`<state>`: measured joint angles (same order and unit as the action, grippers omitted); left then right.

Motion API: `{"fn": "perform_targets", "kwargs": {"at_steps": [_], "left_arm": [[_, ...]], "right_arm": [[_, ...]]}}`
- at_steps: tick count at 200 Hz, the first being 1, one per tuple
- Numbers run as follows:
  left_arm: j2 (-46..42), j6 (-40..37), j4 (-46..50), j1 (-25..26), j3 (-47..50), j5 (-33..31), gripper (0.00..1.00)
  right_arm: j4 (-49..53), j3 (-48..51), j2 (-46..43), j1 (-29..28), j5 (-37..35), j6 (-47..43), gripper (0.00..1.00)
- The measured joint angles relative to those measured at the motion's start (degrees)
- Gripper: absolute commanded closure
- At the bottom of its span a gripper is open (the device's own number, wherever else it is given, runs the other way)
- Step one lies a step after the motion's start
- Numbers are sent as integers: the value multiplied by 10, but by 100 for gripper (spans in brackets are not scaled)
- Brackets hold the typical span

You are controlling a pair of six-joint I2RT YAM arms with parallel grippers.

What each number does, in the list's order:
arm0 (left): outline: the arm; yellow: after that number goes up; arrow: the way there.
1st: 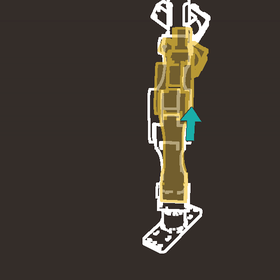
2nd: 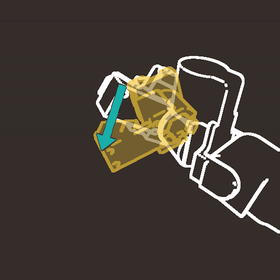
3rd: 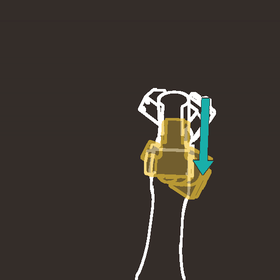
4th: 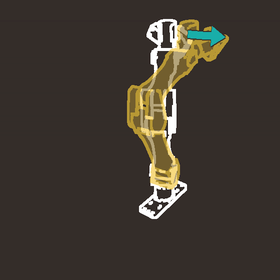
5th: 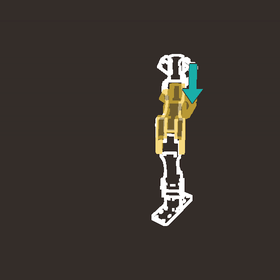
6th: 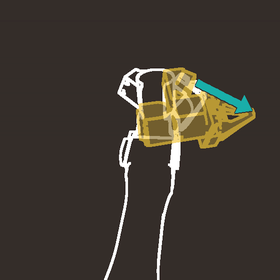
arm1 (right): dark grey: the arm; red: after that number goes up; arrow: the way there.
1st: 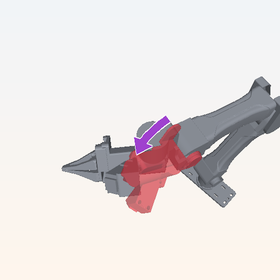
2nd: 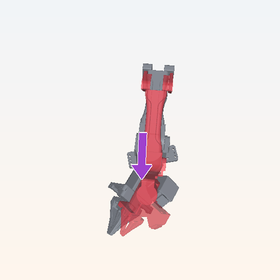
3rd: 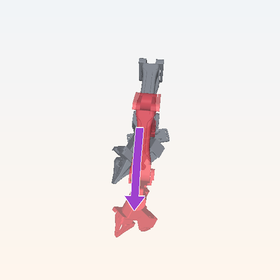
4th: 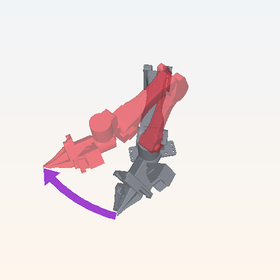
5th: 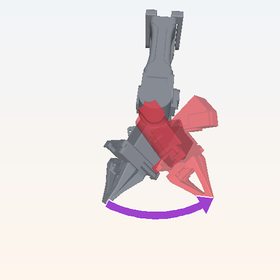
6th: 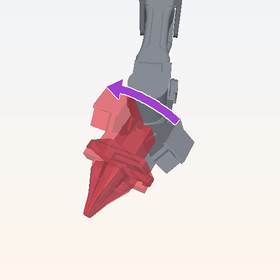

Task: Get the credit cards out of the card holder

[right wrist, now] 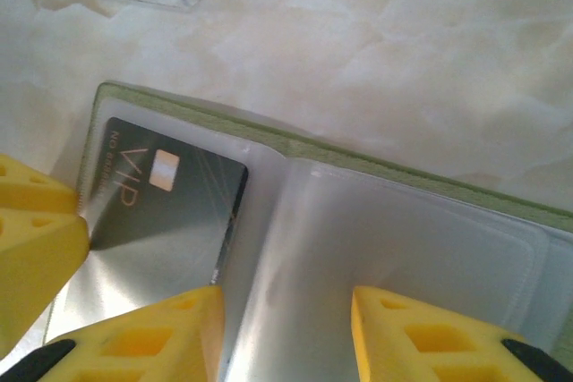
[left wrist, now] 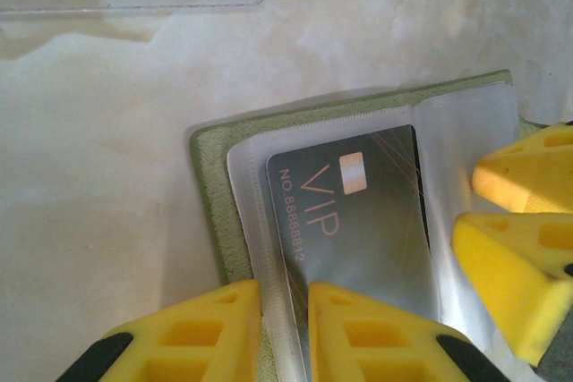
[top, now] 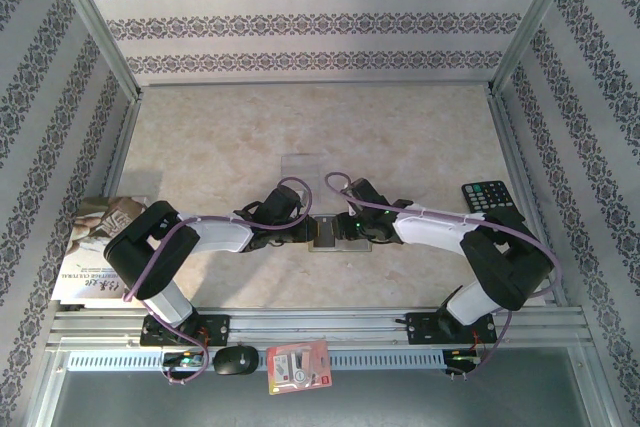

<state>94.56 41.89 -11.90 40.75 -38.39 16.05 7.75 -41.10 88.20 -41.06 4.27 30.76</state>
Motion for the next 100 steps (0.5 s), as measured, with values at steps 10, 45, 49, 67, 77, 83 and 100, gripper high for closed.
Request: {"fn": "perform_targets", "kwargs": {"at_steps": [10, 45, 49, 67, 77, 83, 100], "left_arm": [[0, 0, 0, 0, 0, 0, 79], [0, 0, 0, 0, 0, 1, 80], [0, 0, 0, 0, 0, 1, 80], [0, 0, 0, 0, 0, 2, 80], [0, 0, 0, 0, 0, 2, 80], [0, 0, 0, 0, 0, 2, 80], [0, 0, 0, 0, 0, 2, 80]], "right_arm": [[-1, -3, 3, -3, 0, -2, 57], [-3, -7, 12, -5, 0, -8, 56], [-3, -8, 13, -5, 0, -8, 56], [-3, -12, 18, -5, -1, -8, 55], [-3, -14, 21, -8, -5, -9, 55], [-3, -15, 22, -9, -7, -10, 55], [-2, -18, 26, -12, -15, -10, 55]]}}
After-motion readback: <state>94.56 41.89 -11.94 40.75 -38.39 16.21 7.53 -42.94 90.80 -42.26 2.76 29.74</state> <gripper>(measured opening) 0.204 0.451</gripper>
